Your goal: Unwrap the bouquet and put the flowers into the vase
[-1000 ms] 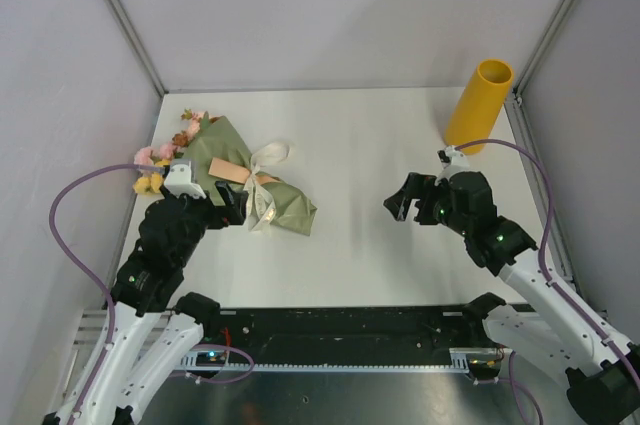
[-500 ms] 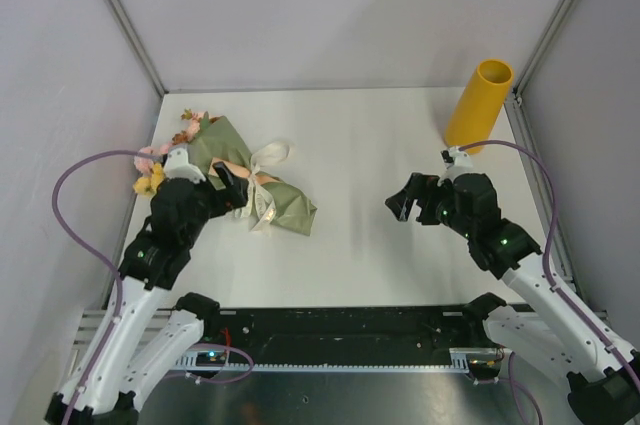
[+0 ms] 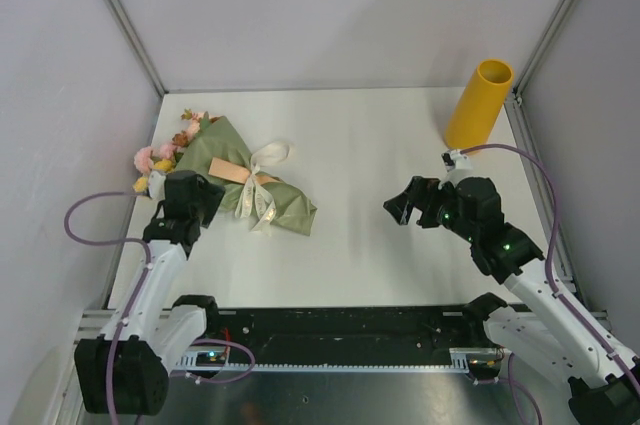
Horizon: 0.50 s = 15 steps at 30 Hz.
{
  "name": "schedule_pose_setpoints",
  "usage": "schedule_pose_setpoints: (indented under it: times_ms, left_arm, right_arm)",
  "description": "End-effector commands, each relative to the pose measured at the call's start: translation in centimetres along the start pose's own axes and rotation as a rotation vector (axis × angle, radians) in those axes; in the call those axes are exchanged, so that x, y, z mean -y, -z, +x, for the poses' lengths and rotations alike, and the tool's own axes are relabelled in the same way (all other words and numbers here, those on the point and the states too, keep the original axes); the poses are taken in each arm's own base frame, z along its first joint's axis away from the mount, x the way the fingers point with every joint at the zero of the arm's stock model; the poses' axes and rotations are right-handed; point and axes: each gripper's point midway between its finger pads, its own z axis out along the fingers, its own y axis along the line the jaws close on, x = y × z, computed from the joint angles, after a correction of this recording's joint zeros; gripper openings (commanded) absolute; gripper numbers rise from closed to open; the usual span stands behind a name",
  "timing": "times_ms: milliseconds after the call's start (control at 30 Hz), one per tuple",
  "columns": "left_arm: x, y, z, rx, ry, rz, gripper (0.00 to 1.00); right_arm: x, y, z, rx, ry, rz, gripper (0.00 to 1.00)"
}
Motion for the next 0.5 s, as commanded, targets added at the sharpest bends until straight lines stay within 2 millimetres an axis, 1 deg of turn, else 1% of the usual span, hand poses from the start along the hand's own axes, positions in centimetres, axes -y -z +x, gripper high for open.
schedule_pose_setpoints:
  times_ms: [0, 100, 300, 400, 467]
  left_arm:
    - [-0.8, -2.0, -1.2, 0.107, 0.169, -0.019, 0.63]
    - [-1.8, -3.9, -0.4, 0.093, 0.168, -0.057, 0.64]
    - [-1.2, -7.5, 1.4, 0.011, 0.144, -0.058, 0.66]
    - [-1.5, -8.9, 2.6, -0.019, 0.183, -0.057, 0.66]
    - [-1.8, -9.5, 3.2, -0.034, 0.199, -0.050, 0.67]
  right_arm:
    - [-1.1, 0.0, -0.7, 0.022, -0.004, -0.055, 0.99]
    - [-1.6, 0.1, -0.7, 0.021, -0.005, -0.079, 0.99]
    - [-1.9, 0.1, -0.6, 0.016, -0.010, -0.098, 0.99]
    - [-2.0, 0.0, -0.4, 0.007, -0.011, -0.104, 0.98]
    - [-1.9, -0.1, -0.3, 0.002, -0.014, -0.098, 0.98]
